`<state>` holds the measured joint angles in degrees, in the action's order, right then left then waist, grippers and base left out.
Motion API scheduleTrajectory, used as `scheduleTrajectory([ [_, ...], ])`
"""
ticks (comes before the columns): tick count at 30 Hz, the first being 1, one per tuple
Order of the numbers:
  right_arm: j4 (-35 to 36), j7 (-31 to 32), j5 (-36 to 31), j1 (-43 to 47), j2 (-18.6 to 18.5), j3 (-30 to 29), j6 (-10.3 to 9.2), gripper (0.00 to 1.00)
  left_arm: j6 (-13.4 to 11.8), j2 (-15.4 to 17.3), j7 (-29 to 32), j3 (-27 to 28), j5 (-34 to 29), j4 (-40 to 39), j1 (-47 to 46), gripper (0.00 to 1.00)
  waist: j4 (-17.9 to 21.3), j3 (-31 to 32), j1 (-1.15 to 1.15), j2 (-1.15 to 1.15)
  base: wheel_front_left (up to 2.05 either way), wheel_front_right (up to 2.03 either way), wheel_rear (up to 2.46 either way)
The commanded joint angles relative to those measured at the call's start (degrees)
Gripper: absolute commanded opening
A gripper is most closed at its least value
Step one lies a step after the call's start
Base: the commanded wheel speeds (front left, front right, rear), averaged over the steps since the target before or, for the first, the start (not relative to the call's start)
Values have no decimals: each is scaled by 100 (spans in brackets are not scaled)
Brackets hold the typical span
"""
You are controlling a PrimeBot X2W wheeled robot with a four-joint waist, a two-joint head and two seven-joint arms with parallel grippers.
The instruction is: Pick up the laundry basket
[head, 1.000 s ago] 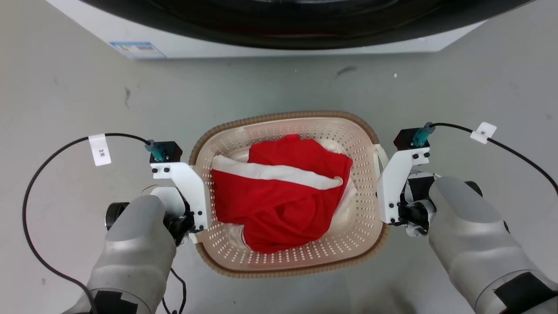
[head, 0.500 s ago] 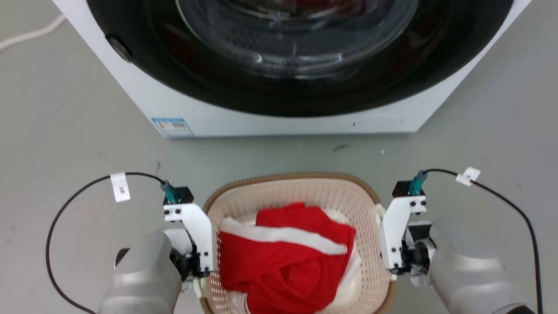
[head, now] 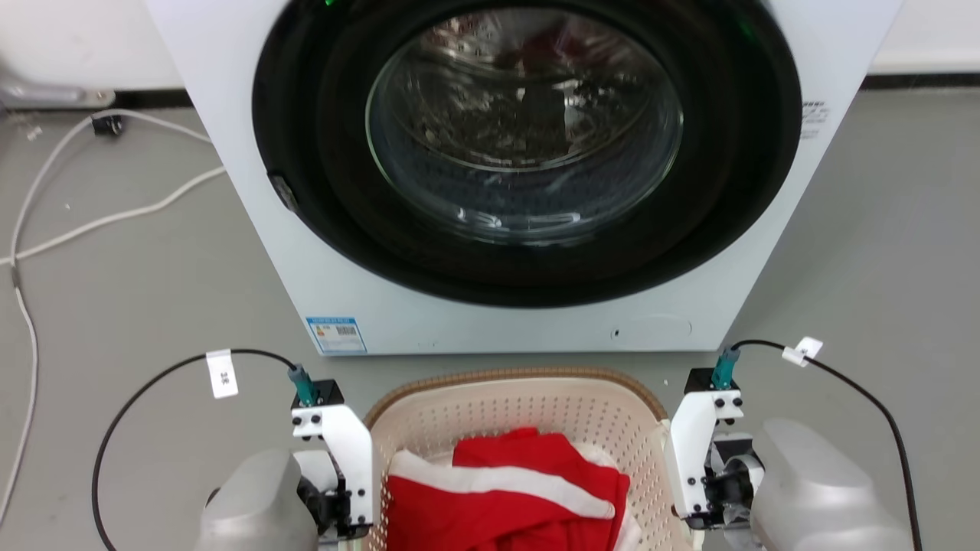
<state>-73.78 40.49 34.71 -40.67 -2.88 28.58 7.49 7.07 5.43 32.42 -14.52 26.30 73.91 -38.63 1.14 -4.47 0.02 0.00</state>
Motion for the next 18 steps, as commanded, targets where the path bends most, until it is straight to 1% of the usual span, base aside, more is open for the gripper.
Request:
scheduleTrajectory([
  [1,-9,60,-62,125,-25,-9,0,0,6,82,35,-17,6,-2,127,0,-17,270,-2,0,0,0,0],
  [11,-9,152,-203,485,-32,-160,0,0,13,67,202,-73,117,-4,446,0,-26,732,-2,0,0,0,0],
  [18,-8,136,-318,706,-27,-304,0,0,17,-1,237,-107,199,-4,613,0,-58,889,-2,0,0,0,0],
])
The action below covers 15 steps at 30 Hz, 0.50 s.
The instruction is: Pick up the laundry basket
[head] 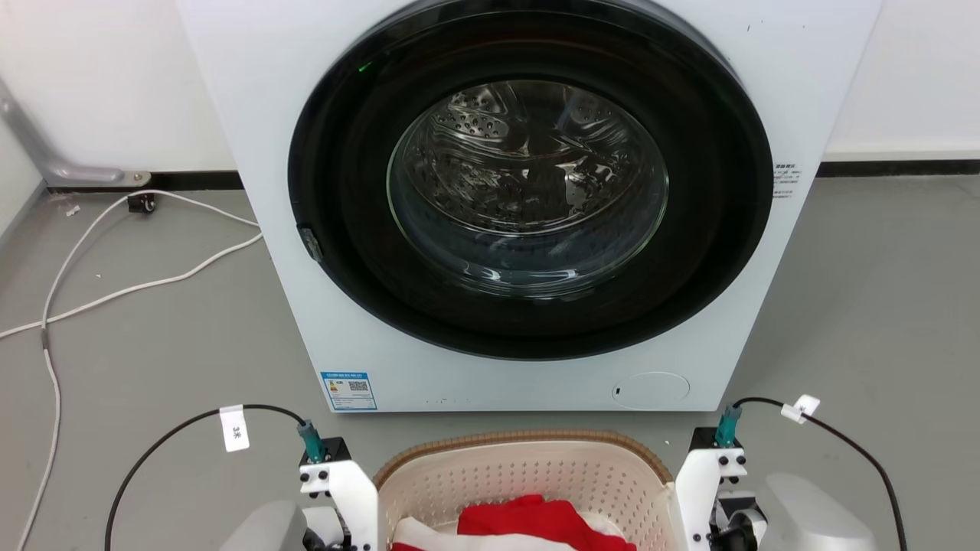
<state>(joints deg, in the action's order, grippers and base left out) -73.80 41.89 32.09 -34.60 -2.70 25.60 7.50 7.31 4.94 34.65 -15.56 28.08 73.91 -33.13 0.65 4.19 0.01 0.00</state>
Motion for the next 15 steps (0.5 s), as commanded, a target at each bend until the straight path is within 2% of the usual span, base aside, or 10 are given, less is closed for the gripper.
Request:
scheduleTrajectory([
  [1,-6,-7,-69,108,-45,-29,-2,0,-7,42,24,-4,29,-6,84,0,-12,39,-1,0,0,0,0],
  [15,-1,-73,-248,88,-37,-169,-2,0,-46,9,4,-75,120,-4,154,0,-29,47,-1,0,0,0,0],
])
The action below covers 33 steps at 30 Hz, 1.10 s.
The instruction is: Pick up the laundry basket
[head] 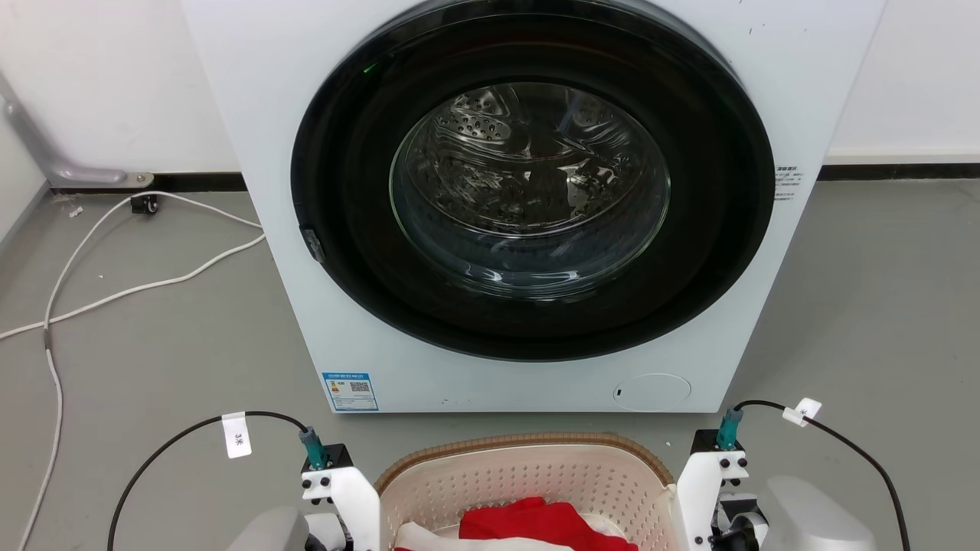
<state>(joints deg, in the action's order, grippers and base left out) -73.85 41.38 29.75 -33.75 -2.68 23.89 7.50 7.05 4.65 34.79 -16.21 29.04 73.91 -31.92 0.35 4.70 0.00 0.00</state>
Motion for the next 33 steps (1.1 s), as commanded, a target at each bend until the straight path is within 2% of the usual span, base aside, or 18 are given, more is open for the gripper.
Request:
scheduleTrajectory([
  [1,3,-29,-1,-7,-39,11,-2,0,-20,38,-16,-16,29,-4,24,0,3,-10,0,0,0,0,0],
  [33,3,-92,205,-35,-37,204,-2,0,-48,124,-101,-147,174,-4,62,0,31,-60,0,0,0,0,0],
])
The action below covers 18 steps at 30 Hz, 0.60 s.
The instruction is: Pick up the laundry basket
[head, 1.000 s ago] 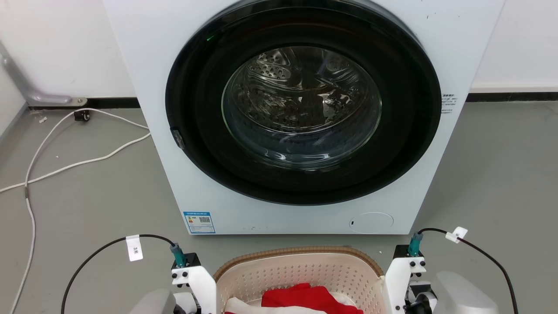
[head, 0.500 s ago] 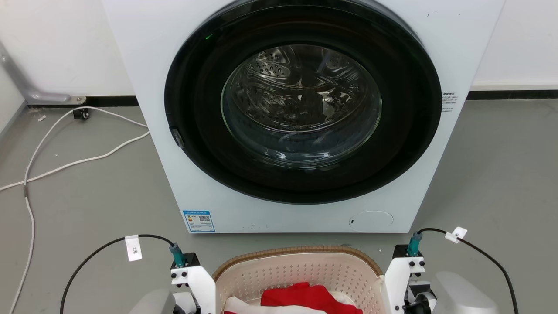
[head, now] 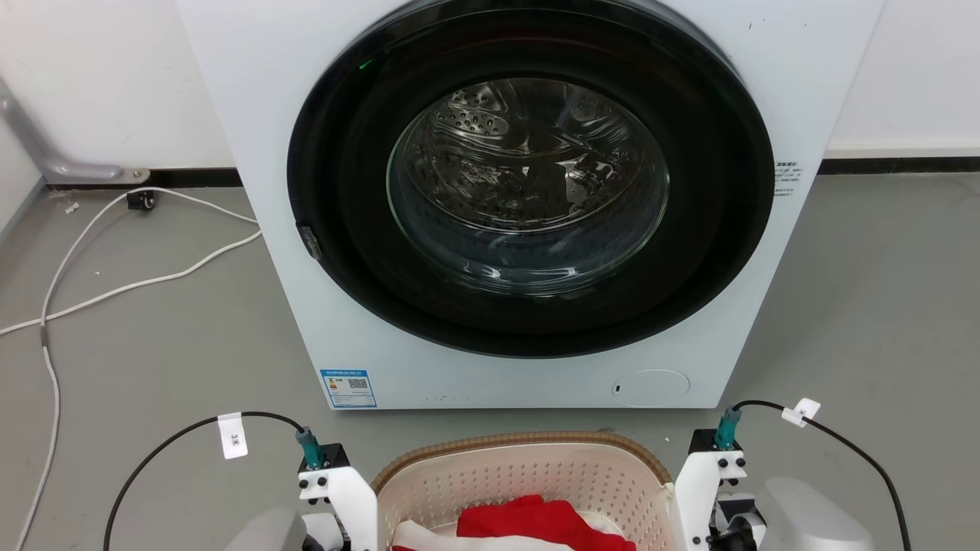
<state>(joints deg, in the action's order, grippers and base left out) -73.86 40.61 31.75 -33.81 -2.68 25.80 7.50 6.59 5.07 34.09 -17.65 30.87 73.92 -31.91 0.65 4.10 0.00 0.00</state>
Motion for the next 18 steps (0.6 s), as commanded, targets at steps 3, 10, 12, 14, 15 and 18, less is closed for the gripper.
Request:
scheduleTrajectory([
  [3,4,-11,11,-33,-37,20,-2,0,-5,85,-32,-12,9,-5,62,0,5,-2,0,0,0,0,0],
  [10,4,-11,52,-39,-36,48,-2,0,-30,83,-46,-25,69,-5,72,0,11,-7,0,0,0,0,0],
  [12,4,-15,59,-41,-36,51,-2,0,-35,82,-45,-26,83,-5,73,0,11,-7,0,0,0,0,0],
  [14,4,-25,66,-47,-36,61,-2,0,-47,83,-45,-35,94,-5,71,0,12,-8,0,0,0,0,0],
  [15,4,-29,74,-50,-36,65,-2,0,-52,85,-48,-42,93,-5,71,0,13,-7,0,0,0,0,0],
  [18,4,-30,98,-55,-36,88,-2,0,-57,98,-45,-60,95,-5,75,0,22,-2,0,0,0,0,0],
])
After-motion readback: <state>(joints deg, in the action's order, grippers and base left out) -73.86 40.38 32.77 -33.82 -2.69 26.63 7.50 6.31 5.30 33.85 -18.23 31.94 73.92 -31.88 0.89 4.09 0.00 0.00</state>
